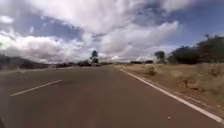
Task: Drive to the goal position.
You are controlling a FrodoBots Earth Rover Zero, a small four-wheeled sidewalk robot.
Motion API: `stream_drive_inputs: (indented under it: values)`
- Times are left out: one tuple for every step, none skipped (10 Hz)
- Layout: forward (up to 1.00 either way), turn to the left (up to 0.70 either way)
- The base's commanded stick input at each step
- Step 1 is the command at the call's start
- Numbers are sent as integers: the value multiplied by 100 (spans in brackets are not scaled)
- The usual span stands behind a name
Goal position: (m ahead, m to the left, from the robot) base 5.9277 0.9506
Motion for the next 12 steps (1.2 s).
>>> stream_drive_inputs:
  values:
    - [70,0]
    - [70,0]
    - [70,0]
    - [70,0]
    - [70,0]
    - [70,0]
    - [70,0]
    - [70,0]
    - [70,0]
    - [70,0]
    - [70,0]
    - [70,0]
